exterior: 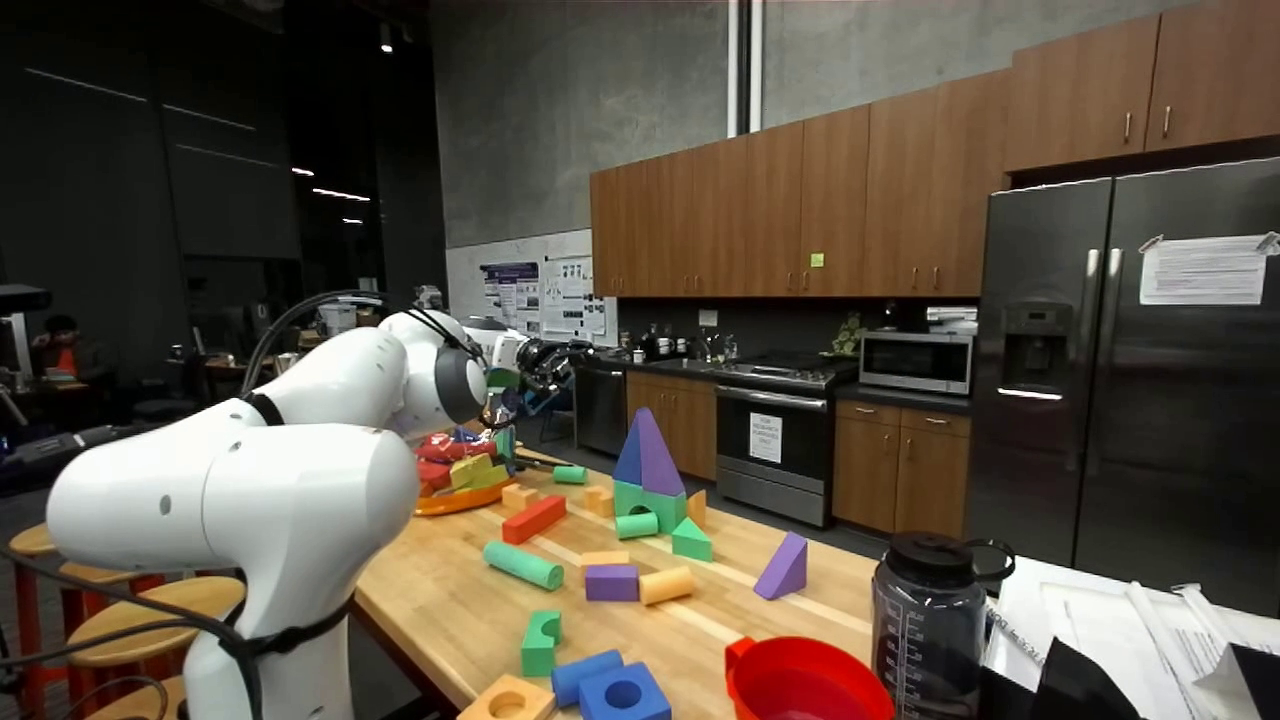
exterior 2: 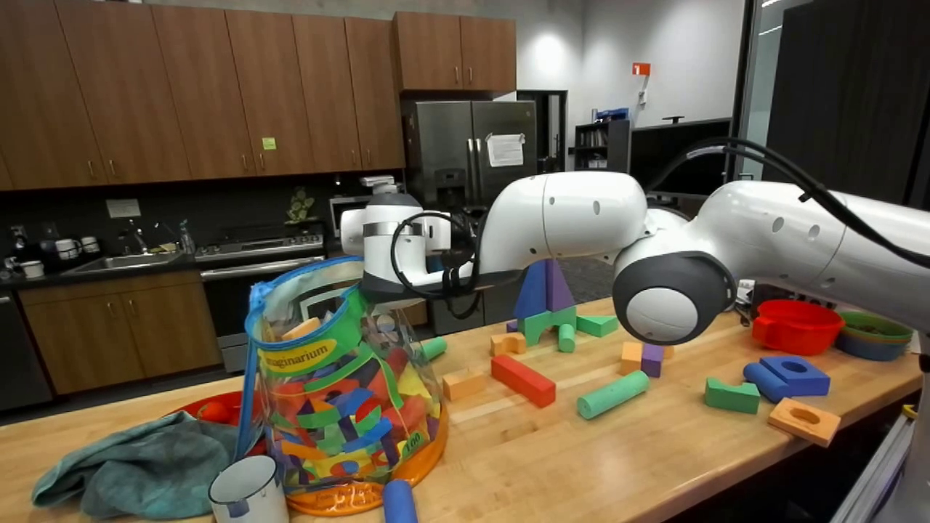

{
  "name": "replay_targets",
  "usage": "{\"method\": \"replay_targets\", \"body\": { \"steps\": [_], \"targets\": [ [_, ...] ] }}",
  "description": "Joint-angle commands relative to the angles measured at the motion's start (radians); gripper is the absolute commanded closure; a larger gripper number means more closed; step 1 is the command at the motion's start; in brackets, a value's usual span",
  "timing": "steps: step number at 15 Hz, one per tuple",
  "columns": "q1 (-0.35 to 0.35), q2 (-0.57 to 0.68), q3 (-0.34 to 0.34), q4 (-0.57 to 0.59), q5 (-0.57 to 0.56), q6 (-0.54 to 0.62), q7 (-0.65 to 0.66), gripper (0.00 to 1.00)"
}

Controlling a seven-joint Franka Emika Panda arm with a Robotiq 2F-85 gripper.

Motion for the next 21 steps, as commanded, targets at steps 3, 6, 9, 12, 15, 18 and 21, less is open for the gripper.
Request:
{"method": "replay_targets", "body": {
  "steps": [3, 6, 9, 12, 15, 18, 21],
  "targets": [
    [-0.037, -0.023, 0.021, 0.0, 0.082, 0.026, 0.256, 0.0],
    [-0.025, -0.062, -0.208, 0.007, 0.268, 0.083, 0.218, 0.0],
    [-0.001, -0.053, -0.417, 0.014, 0.453, 0.121, 0.203, 0.0],
    [0.009, -0.025, -0.534, 0.012, 0.577, 0.145, 0.203, 0.0],
    [0.007, -0.033, -0.481, 0.002, 0.537, 0.131, 0.202, 0.0],
    [0.011, -0.027, -0.48, 0.001, 0.536, 0.131, 0.202, 0.0],
    [0.001, -0.032, -0.446, 0.001, 0.494, 0.125, 0.202, 0.0]
  ]
}}
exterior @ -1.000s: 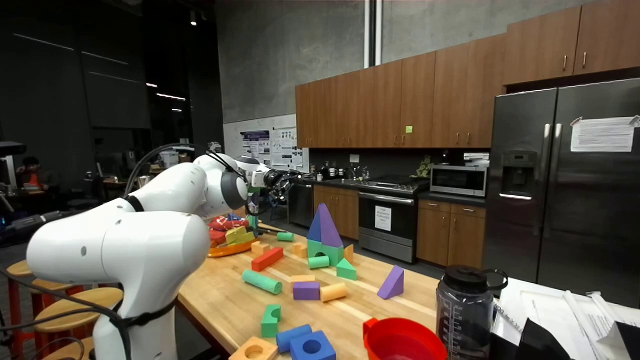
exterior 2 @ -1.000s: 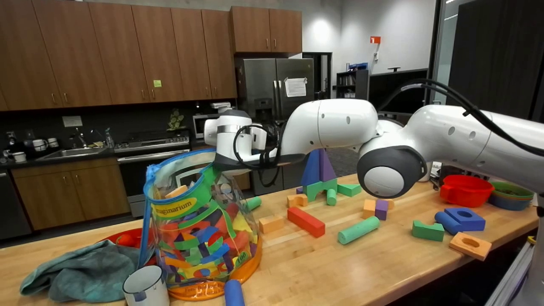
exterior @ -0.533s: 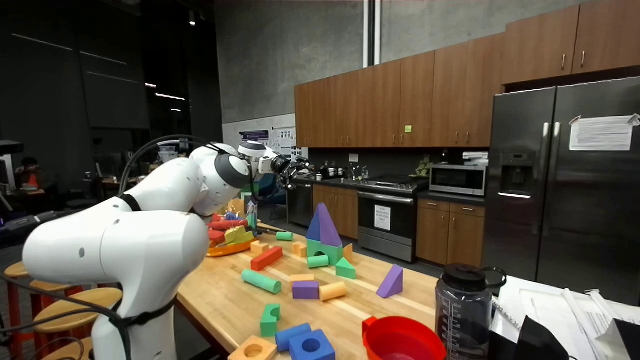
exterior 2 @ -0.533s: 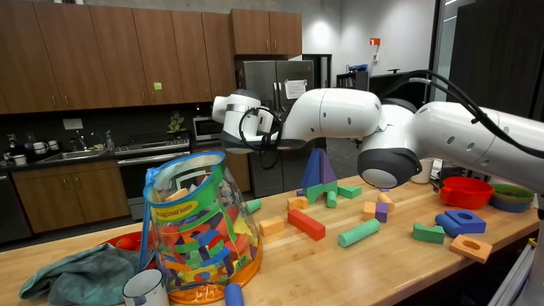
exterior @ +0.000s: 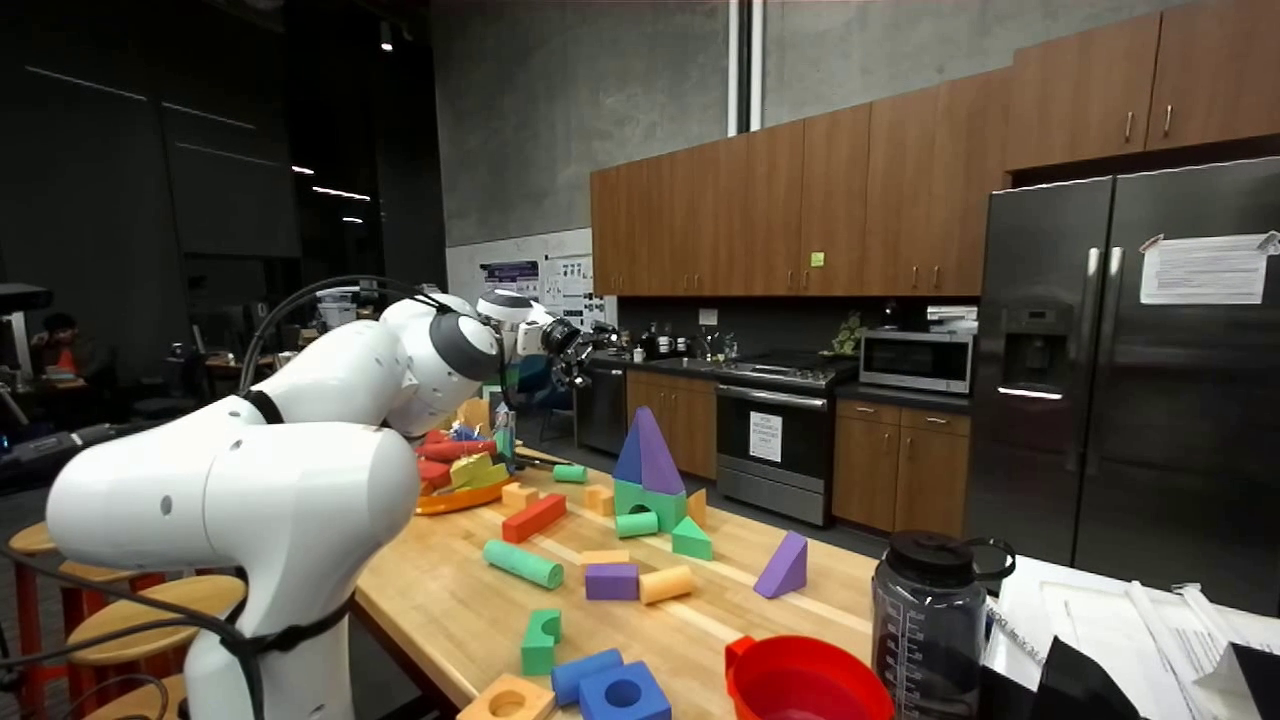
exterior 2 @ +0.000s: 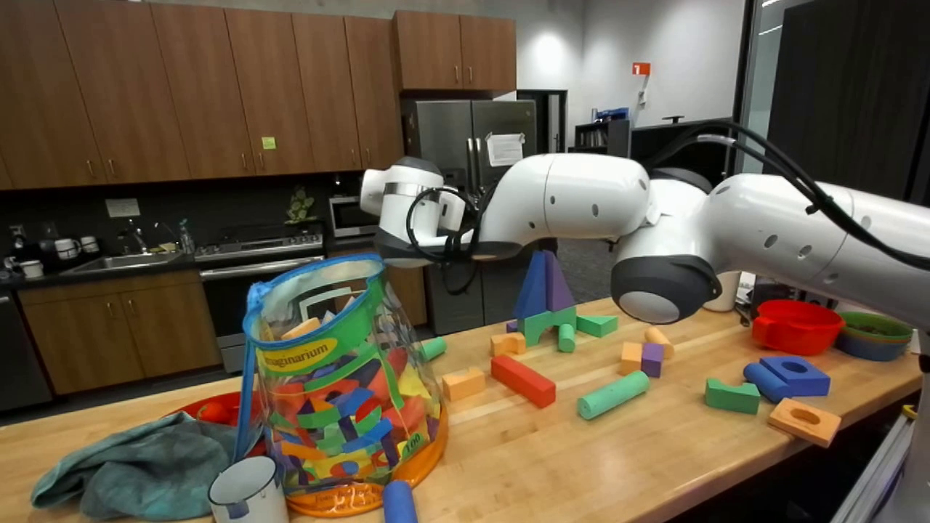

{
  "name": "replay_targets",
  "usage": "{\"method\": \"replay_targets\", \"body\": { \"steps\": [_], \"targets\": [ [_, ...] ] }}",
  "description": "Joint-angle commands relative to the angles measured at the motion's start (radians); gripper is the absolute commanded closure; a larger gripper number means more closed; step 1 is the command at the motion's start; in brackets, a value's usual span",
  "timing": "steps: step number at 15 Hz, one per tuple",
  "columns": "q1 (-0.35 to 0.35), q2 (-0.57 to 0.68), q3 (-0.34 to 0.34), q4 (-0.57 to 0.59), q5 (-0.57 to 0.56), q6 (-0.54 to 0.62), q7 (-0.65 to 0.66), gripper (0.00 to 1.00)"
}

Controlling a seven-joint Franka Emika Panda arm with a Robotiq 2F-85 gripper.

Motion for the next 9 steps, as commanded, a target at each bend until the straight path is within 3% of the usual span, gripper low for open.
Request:
{"method": "replay_targets", "body": {
  "steps": [1, 9],
  "targets": [
    [-0.011, -0.003, 0.038, -0.001, -0.056, -0.009, -0.004, 0.0],
    [-0.091, 0.021, 0.141, 0.016, -0.171, -0.15, -0.031, 0.0]
  ]
}}
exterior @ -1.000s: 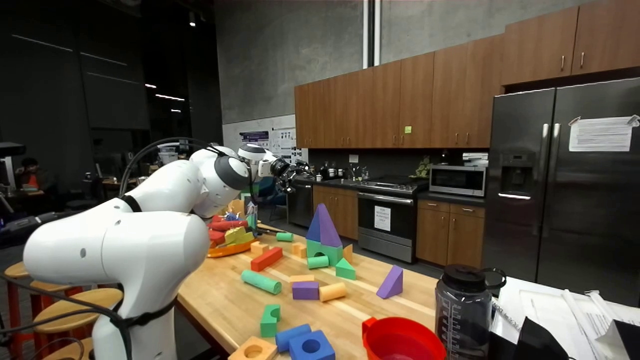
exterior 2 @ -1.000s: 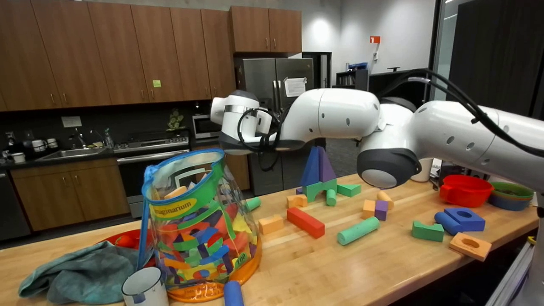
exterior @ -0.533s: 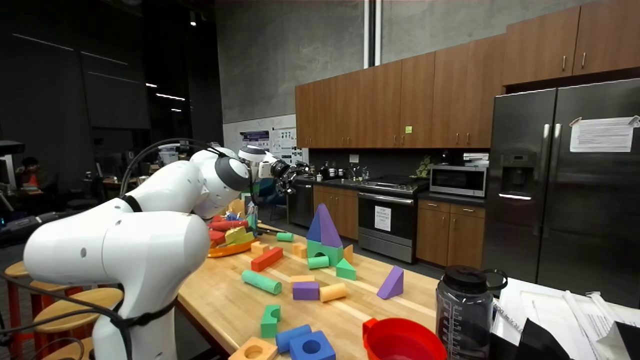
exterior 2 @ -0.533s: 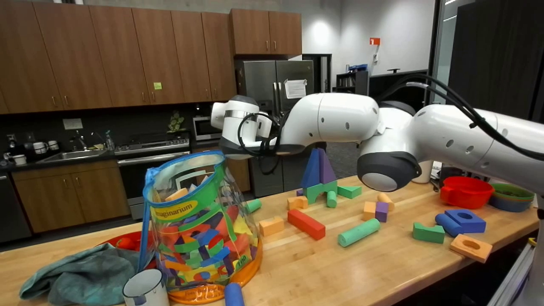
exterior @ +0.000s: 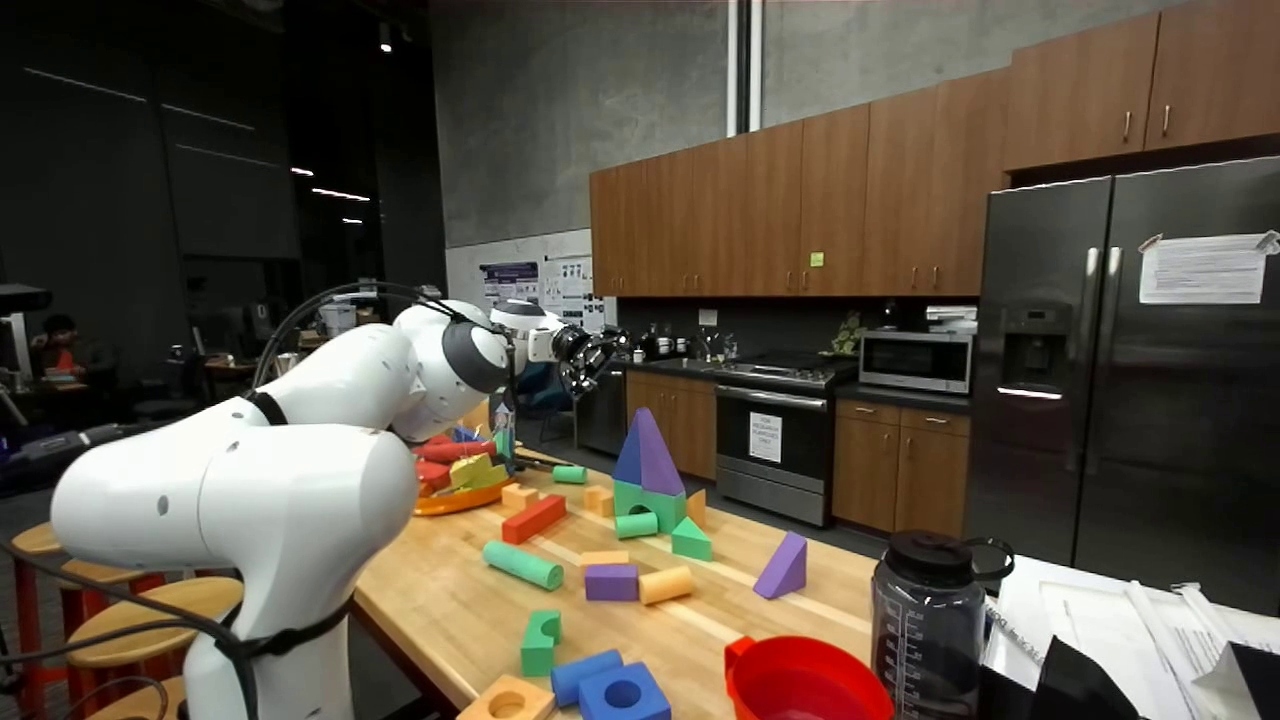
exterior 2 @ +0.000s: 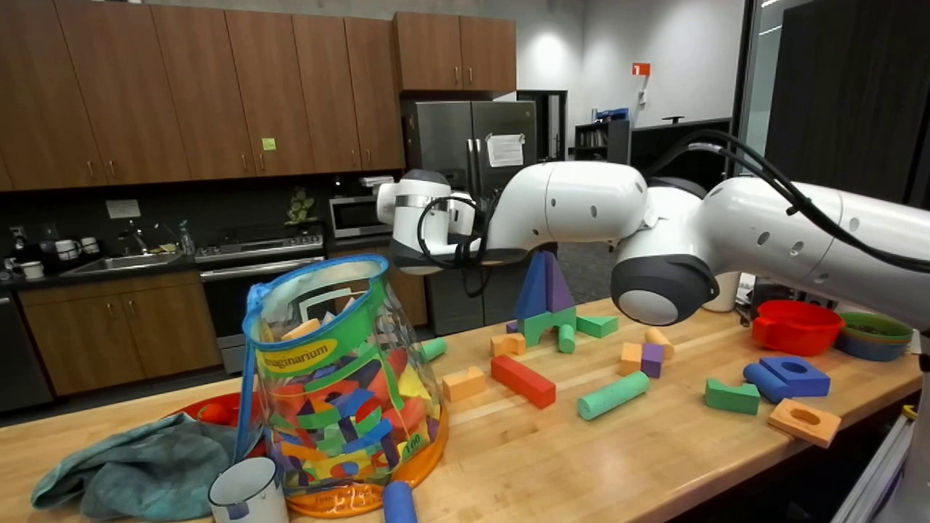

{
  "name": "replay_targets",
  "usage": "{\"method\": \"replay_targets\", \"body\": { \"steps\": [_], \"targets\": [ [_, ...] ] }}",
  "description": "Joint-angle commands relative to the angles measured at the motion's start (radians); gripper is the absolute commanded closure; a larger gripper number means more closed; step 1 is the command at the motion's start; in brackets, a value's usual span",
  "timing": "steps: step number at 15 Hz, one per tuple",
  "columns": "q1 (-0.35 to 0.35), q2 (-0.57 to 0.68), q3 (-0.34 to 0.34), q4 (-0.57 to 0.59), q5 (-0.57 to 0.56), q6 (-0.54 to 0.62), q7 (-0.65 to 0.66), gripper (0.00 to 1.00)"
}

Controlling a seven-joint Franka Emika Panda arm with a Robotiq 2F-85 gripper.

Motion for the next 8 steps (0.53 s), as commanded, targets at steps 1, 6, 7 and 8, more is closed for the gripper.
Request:
{"method": "replay_targets", "body": {
  "steps": [1, 6, 7, 8],
  "targets": [
    [-0.043, 0.009, 0.065, 0.022, -0.03, -0.057, -0.008, 0.0],
    [-0.061, 0.0, 0.171, 0.015, -0.022, -0.064, 0.019, 0.0],
    [-0.057, -0.001, 0.186, 0.011, -0.021, -0.056, 0.019, 0.0],
    [-0.053, 0.002, 0.199, 0.011, -0.025, -0.05, 0.007, 0.0]
  ]
}}
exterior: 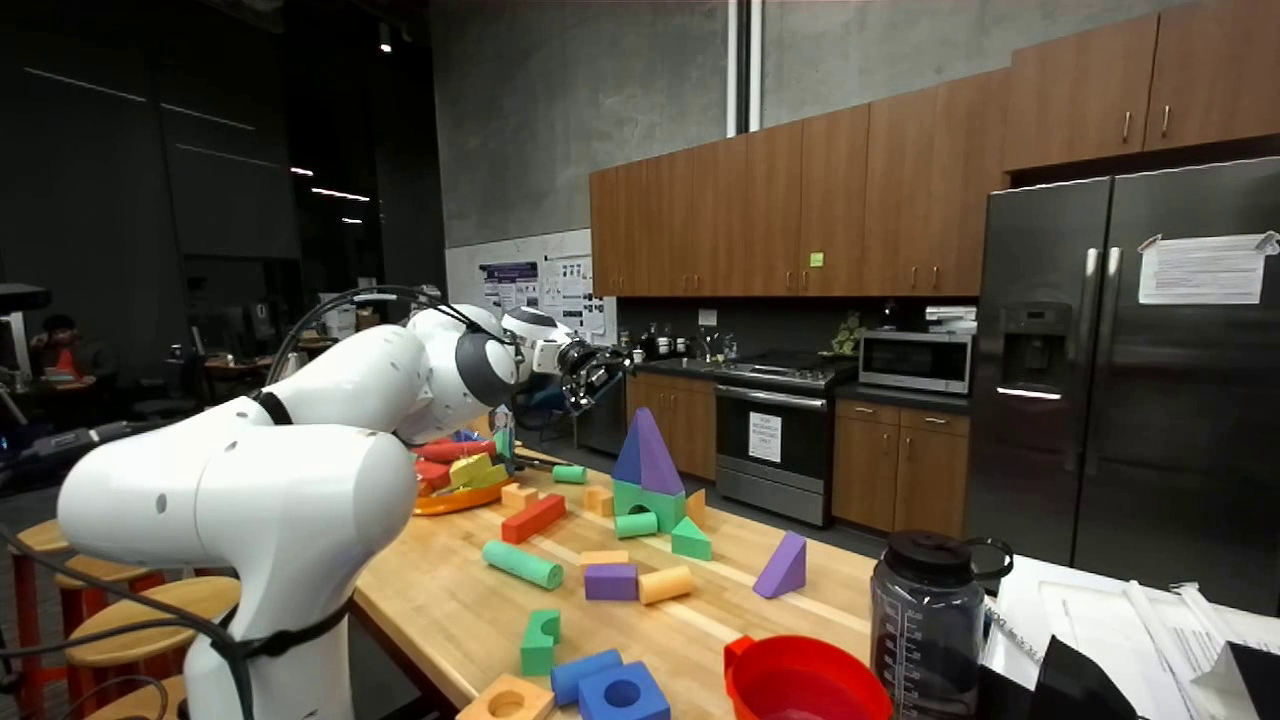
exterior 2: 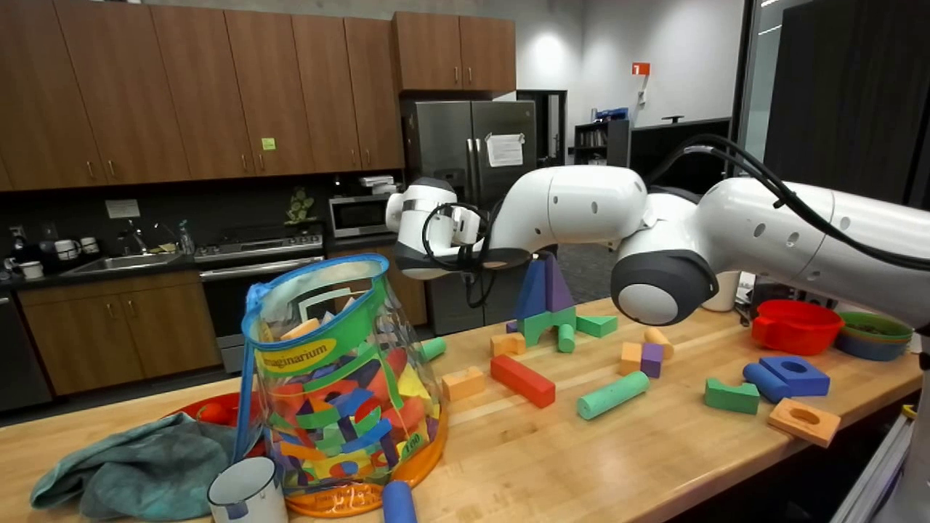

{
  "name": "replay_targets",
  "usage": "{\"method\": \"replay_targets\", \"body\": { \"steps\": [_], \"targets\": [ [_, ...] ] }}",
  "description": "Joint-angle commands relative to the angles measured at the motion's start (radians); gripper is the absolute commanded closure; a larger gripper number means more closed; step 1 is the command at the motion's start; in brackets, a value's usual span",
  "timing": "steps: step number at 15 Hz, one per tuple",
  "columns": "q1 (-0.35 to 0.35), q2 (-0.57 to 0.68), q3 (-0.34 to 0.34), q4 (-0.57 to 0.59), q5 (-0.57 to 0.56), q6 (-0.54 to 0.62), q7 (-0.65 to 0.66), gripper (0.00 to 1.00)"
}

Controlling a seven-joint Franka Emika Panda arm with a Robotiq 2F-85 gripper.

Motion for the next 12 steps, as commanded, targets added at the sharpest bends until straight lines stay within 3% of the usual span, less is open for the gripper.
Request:
{"method": "replay_targets", "body": {
  "steps": [1, 12],
  "targets": [
    [0.004, -0.007, 0.06, 0.007, -0.011, 0.007, -0.007, 0.0],
    [0.023, 0.001, 0.094, 0.004, -0.025, 0.039, 0.008, 0.0]
  ]
}}
